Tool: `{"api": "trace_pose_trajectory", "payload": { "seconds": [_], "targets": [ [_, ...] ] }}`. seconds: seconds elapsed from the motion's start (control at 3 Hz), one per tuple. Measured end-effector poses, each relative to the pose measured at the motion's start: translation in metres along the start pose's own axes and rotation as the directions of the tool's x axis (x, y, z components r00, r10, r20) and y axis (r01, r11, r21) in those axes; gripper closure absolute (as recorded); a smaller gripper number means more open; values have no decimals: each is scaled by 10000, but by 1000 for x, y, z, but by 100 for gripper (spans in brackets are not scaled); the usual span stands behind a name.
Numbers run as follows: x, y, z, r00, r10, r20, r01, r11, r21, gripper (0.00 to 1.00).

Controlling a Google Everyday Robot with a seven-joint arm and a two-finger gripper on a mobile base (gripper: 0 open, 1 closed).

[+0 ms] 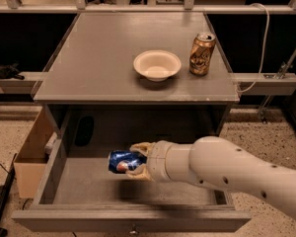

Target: Pick pepsi can from top drawer and place on counter

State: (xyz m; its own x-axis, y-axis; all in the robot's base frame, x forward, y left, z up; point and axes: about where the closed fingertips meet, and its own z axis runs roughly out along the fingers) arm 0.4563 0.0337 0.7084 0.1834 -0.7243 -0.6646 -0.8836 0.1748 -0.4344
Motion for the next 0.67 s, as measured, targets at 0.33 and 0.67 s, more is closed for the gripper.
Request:
{"api": "trace_pose_trajectory", "payload": {
  "seconds": [0.33, 0.67],
  "targets": [
    [-36, 16, -34, 9957, -838, 389, 834, 9965, 103, 100],
    [-49, -9, -90, 9863, -1651, -6, 1645, 9828, 840, 100]
  ]
}}
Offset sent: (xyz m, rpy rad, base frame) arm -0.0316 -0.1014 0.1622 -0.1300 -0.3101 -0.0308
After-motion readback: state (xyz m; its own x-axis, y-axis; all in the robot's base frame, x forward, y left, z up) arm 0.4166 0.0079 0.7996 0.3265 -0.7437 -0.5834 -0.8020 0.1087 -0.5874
